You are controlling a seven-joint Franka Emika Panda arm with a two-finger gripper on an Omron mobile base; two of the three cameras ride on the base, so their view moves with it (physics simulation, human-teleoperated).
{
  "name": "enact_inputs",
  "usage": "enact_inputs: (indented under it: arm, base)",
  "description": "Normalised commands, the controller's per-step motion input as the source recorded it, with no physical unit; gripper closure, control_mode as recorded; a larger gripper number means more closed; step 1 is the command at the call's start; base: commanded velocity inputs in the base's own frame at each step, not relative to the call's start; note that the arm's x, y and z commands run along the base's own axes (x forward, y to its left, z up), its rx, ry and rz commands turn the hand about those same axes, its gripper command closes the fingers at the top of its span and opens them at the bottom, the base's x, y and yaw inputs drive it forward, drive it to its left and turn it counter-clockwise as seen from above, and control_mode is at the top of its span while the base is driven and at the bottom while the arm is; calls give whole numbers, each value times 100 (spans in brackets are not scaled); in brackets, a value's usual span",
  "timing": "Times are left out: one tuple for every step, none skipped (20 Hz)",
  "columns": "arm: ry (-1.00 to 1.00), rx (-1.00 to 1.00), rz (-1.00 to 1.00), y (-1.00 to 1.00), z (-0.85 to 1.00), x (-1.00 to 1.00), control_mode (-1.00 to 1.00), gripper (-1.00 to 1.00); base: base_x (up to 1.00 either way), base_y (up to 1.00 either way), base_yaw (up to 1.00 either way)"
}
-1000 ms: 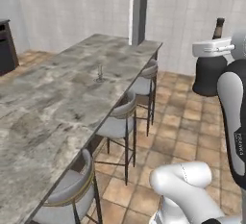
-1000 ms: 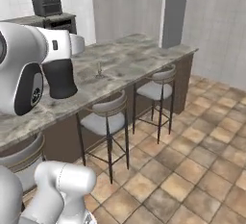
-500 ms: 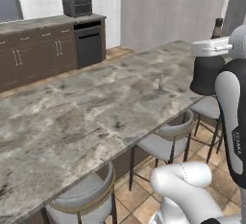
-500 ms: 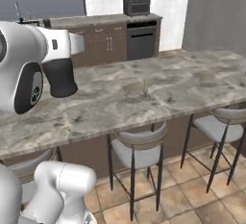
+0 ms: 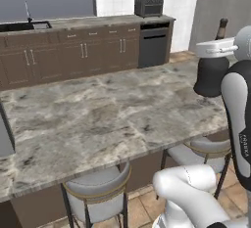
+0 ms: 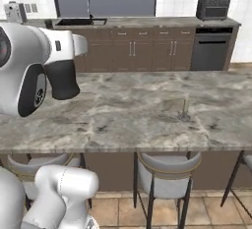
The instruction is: Get the candle and the liquor from the cabinet and move them to the dining counter.
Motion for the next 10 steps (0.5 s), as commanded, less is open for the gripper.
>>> enact_inputs:
  arm:
    - [0, 0, 0, 0, 0, 0, 100, 100]
    - [0, 0, 0, 0, 0, 0, 100, 100]
    - [0, 0, 0, 0, 0, 0, 100, 100]
    - [0, 0, 0, 0, 0, 0, 100, 100]
    - [0, 0, 0, 0, 0, 0, 100, 100]
    - [0, 0, 0, 0, 0, 0, 100, 100]
    - [0, 0, 0, 0, 0, 0, 100, 100]
    - [0, 0, 0, 0, 0, 0, 100, 100]
    - [0, 0, 0, 0, 0, 0, 100, 100]
    - [0, 0, 0, 0, 0, 0, 100, 100]
  base:
    - [24, -19, 42]
    - [25, -16, 34]
    - [24, -11, 29]
    - [24, -12, 32]
    - [23, -16, 35]
    - [29, -9, 43]
    - [33, -5, 48]
    - [31, -4, 46]
    - [26, 0, 35]
    - [25, 0, 25]
